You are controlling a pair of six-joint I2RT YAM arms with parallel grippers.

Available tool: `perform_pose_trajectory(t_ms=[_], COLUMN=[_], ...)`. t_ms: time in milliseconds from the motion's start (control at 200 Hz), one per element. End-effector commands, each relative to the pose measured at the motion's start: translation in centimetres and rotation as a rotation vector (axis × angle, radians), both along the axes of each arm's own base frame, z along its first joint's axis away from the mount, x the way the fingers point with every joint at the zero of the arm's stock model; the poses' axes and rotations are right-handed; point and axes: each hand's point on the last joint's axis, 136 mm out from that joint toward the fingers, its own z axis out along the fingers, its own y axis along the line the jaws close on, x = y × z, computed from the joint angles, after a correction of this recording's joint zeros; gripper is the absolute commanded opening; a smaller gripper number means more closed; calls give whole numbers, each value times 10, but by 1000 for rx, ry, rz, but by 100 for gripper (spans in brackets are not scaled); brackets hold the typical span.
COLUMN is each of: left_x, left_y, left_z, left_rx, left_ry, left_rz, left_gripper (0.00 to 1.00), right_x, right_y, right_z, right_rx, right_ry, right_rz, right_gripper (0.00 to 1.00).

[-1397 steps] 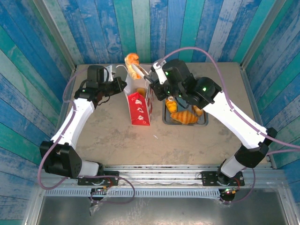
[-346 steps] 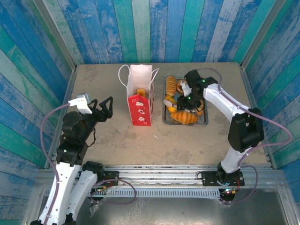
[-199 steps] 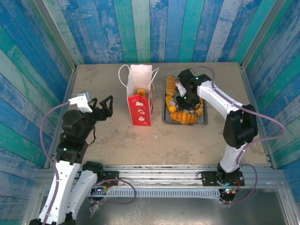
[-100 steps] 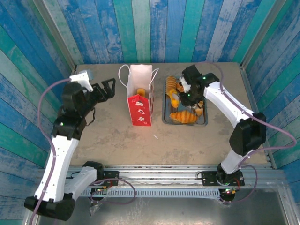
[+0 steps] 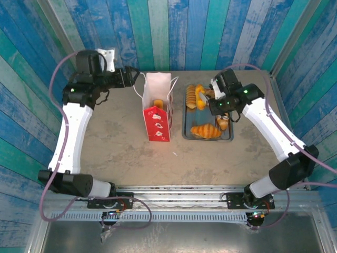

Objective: Place the fake bread into the paper bag

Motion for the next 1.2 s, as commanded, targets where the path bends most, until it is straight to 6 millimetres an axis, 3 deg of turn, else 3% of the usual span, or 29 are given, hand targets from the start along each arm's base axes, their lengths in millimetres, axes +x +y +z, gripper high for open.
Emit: perform_pose_trajectory(t_ms=[0, 296, 431, 576, 831, 932, 1057, 1197], left_x=[-1, 17, 16, 16, 12, 11, 12, 10], left_y=[-12, -3, -2, 6, 18, 20, 26, 36], left_z=[-19, -30, -34, -35, -39, -41, -40, -39], left_rx=[22, 49, 68, 99, 134, 137, 157, 185], left_ry=[69, 43, 46, 38, 27, 27, 20, 8], left_rz=[-112, -45, -45, -10, 50, 57, 91, 133], left_gripper=[80, 37, 23, 2, 1, 1, 1, 1], right_x=[-3, -17, -23, -31, -43, -52, -56, -54], right_y=[-7, 4, 5, 10, 35, 62, 95, 130], right_z=[26, 70, 98, 133, 197, 216, 226, 221], right_rx=[32, 161, 201, 244, 343, 403, 450, 444], right_ry=[-77, -164, -237, -321, -463, -500, -511, -497], right_rz=[-32, 1, 3, 26, 101, 172, 239, 284], right_gripper=[20, 18, 18, 18, 18, 17, 17, 17])
